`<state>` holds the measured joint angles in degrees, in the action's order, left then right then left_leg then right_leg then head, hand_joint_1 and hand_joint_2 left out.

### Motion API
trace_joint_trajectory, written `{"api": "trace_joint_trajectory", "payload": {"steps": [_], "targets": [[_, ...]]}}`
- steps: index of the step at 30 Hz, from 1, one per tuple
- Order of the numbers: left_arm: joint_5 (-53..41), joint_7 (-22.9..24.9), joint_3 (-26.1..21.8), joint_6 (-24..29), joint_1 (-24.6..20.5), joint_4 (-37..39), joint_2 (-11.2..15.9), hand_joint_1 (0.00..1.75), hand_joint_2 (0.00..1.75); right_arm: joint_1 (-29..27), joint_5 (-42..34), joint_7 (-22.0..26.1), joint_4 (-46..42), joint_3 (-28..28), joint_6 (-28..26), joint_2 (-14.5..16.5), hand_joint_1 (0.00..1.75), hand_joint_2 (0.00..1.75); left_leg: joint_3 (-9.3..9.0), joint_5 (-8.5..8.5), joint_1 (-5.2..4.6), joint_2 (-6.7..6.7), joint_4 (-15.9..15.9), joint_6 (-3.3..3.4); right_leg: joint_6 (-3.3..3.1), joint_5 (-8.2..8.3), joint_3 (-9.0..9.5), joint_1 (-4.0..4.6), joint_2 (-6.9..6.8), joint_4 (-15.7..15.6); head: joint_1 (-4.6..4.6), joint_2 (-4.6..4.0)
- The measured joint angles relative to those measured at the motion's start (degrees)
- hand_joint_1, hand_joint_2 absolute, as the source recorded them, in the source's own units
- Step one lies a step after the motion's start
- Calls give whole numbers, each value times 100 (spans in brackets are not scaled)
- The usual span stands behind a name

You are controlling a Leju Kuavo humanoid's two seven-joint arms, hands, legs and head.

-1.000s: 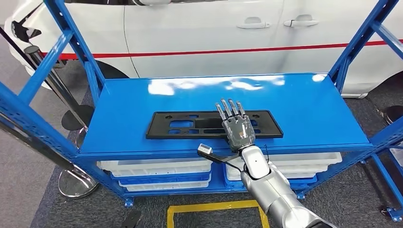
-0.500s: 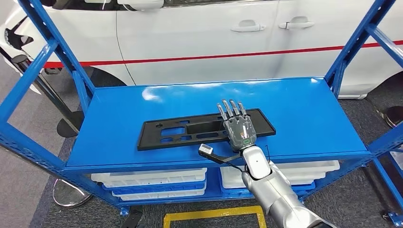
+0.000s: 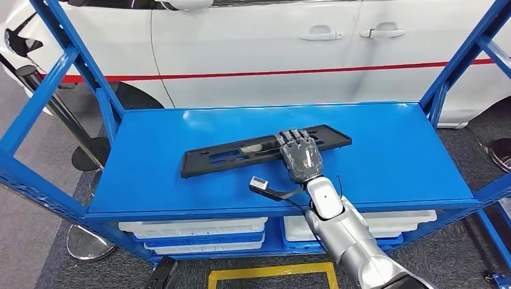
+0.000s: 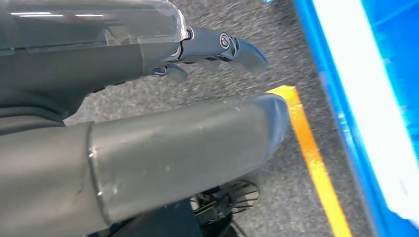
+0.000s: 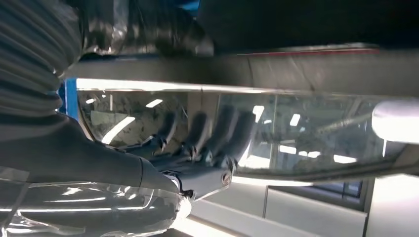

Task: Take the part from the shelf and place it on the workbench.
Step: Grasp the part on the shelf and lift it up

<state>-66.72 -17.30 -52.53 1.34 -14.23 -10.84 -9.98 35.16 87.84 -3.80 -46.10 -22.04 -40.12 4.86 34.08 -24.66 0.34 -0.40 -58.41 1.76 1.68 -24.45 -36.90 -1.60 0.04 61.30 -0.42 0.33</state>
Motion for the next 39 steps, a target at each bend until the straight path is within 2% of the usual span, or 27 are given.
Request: {"api": "trace_joint_trajectory", "payload": {"steps": [1, 5, 7, 9, 10, 11, 12, 14, 16, 19, 21, 22, 24, 25, 26, 27, 29, 30, 32, 35, 36, 37, 39], "targets": [[22, -11, -6, 13, -22, -1, 1, 0, 0, 19, 0, 15, -24, 10, 0, 0, 175, 175, 16, -30, -7, -3, -39, -37, -25, 7, 49, 10, 5, -114, -1, 0], [92, -45, -37, 56, -73, -2, 1, 0, 0, 74, 1, 48, -119, 54, -1, -3, 175, 175, 45, -114, 17, 2, -125, -153, -173, -16, 65, 23, 24, -141, -4, 0], [123, -63, -49, 71, -99, -2, 1, 0, 0, 116, 2, 73, -173, 63, -1, -3, 175, 175, 250, -375, 33, 8, -575, -203, -226, -8, 86, 6, 18, -164, -4, 0], [159, -73, -61, 83, -119, -2, 0, 0, 0, 144, 2, 83, -197, 70, 1, -3, 175, 175, 628, -694, 39, 9, -1330, -234, -250, -16, 89, 19, 8, -163, -3, 0], [174, -75, -69, 89, -119, -2, -1, 0, 0, 150, 2, 83, -199, 74, 1, -3, 175, 175, 773, -750, 40, 9, -1591, -238, -256, -21, 92, 27, 6, -162, -4, 0], [186, -77, -78, 95, -117, -2, -1, 0, 0, 153, 2, 82, -199, 76, 2, -3, 175, 175, 826, -693, 39, 9, -1650, -234, -258, -26, 97, 31, 7, -162, -4, 0], [191, -81, -85, 102, -117, -2, -1, 0, 0, 156, 2, 82, -199, 78, 2, -3, 175, 175, 766, -532, 39, 9, -1481, -221, -256, -32, 109, 33, 11, -161, -4, 0], [195, -96, -94, 117, -128, -2, -1, 0, 0, 172, 2, 83, -198, 80, 2, -3, 175, 175, 426, -121, 34, 9, -715, -170, -238, -50, 140, 35, 19, -161, -4, 0], [196, -109, -101, 128, -153, -2, -1, 0, 0, 205, 3, 83, -197, 80, 2, -4, 175, 175, 173, 59, 6, 7, -154, -115, -187, -58, 144, 44, 26, -160, -3, 0], [196, -121, -107, 143, -168, -3, -1, 0, 0, 238, 4, 85, -197, 80, 2, -5, 175, 175, 122, 69, -12, -1, -23, -45, -83, -51, 144, 42, 27, -189, -3, 0], [192, -133, -108, 158, -177, -4, -4, 0, 0, 263, 3, 94, -198, 80, 2, -5, 175, 175, 84, 102, 12, 2, 39, 28, -43, -169, 84, 44, 23, -33, -1, 0], [190, -137, -108, 163, -184, -4, -6, 0, 0, 274, 2, 96, -197, 80, 2, -5, 175, 175, 68, 114, 24, 5, 64, 60, -34, -309, -32, 46, 21, 215, 0, 0], [188, -142, -108, 168, -193, -4, -7, 0, 0, 281, 2, 97, -186, 81, 2, -5, 175, 175, 67, 108, 9, 8, 64, 94, -25, -641, -399, 44, 20, 953, 0, 0], [187, -142, -109, 171, -192, -4, -7, 0, 0, 277, 2, 97, -174, 82, 2, -7, 175, 175, 69, 103, 2, 7, 59, 101, -19, -724, -558, 44, 19, 1248, 0, 0], [187, -142, -109, 176, -189, -4, -7, 0, 0, 273, 2, 97, -163, 82, 2, -10, 175, 175, 70, 96, -3, 4, 48, 104, -18, -705, -635, 44, 18, 1364, -1, 0], [187, -140, -110, 185, -188, -4, -7, 0, 0, 273, 2, 99, -156, 83, 2, -13, 175, 175, 69, 86, -6, 0, 32, 101, -26, -579, -601, 44, 18, 1261, 0, 0], [185, -139, -110, 235, -187, -4, -7, 0, 0, 275, -12, 139, -208, 102, 2, -17, 175, 175, 67, 51, -8, -6, -13, 76, -62, -195, -294, 46, 17, 575, -1, 0], [183, -142, -110, 290, -190, -5, -6, 0, 0, 273, -27, 195, -278, 129, 2, -15, 175, 175, 78, 29, -20, -7, -47, 53, -82, -64, -135, 58, 16, 230, -1, 0], [183, -170, -110, 449, -187, -10, -1, 0, 0, 236, -71, 390, -535, 237, 1, -4, 175, 175, 106, 3, -39, -7, -81, 3, -116, 9, 9, 78, 18, -105, -2, 0], [188, -264, -110, 668, -168, -19, 5, 0, 0, 111, -89, 735, -1156, 458, -1, 52, 175, 175, 114, -27, -32, -6, -98, -85, -188, 11, 24, 80, 24, -142, -2, 0], [189, -294, -109, 706, -162, -21, 7, 0, 0, 70, -72, 817, -1369, 506, -1, 81, 175, 175, 144, -94, -24, -2, -183, -119, -220, 15, 41, 72, 22, -163, -3, 0], [189, -322, -109, 726, -156, -24, 8, 0, 44, 31, -53, 873, -1564, 534, 0, 111, 175, 175, 224, -215, -15, 1, -376, -151, -249, 18, 60, 59, 18, -182, -3, 0], [189, -367, -108, 740, -134, -30, 11, 0, 131, -68, -27, 927, -1898, 562, 2, 160, 175, 175, 535, -550, 6, 6, -1048, -206, -284, 8, 81, 59, 8, -191, -4, 0]]}}
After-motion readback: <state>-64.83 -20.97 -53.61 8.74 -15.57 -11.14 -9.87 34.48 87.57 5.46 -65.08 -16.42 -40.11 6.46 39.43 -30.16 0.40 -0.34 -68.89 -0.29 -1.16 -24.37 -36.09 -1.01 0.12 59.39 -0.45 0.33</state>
